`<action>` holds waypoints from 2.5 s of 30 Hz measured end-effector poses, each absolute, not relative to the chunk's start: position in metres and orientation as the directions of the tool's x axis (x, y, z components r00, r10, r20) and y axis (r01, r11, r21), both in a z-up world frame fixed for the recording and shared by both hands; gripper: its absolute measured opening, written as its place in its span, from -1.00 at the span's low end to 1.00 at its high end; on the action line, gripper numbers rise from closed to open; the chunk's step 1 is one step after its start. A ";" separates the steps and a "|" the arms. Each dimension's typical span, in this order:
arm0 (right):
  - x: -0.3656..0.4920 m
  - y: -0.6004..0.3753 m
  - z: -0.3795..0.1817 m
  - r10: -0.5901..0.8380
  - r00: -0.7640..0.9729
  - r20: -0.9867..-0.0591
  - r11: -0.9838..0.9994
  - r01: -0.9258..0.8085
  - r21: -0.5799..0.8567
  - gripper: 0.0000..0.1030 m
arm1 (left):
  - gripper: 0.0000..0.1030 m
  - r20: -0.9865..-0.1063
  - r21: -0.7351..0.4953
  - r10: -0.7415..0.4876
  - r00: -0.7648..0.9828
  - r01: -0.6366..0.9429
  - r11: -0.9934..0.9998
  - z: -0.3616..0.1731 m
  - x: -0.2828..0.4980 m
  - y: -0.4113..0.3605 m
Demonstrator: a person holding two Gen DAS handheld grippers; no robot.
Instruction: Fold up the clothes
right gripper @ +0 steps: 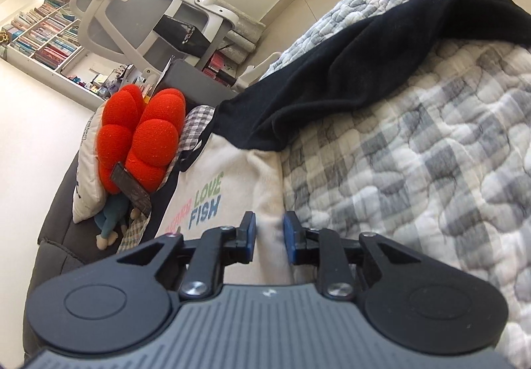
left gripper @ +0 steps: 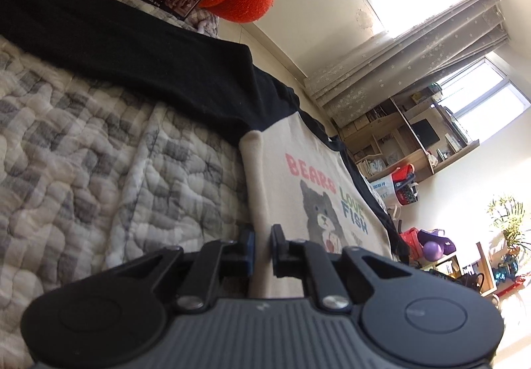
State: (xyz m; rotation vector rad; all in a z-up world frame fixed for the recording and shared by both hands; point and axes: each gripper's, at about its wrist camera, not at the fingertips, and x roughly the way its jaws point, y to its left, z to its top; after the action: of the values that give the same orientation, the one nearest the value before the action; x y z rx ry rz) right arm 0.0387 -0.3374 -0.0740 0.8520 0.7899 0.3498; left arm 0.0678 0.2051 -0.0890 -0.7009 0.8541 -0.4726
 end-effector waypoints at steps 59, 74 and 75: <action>-0.105 -0.327 -0.055 0.548 0.602 -0.581 0.734 -0.013 0.679 -0.72 | -0.86 -0.588 -0.682 -0.634 0.502 0.115 0.723 -0.090 -0.079 0.207; -0.066 -0.297 -0.032 0.464 0.713 -0.526 0.814 -0.109 0.570 -0.31 | -0.14 -0.514 -0.490 -0.583 0.629 0.343 0.801 -0.047 -0.049 0.159; -0.060 -0.291 -0.034 0.459 0.714 -0.529 0.822 -0.116 0.557 -0.31 | -0.12 -0.514 -0.477 -0.584 0.629 0.356 0.804 -0.049 -0.044 0.150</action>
State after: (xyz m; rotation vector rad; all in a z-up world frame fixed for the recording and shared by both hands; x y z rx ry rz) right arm -0.0595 -0.2910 -0.0336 0.5202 0.7098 0.3345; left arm -0.0444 0.1501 -0.0488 -0.3479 0.7060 -0.5510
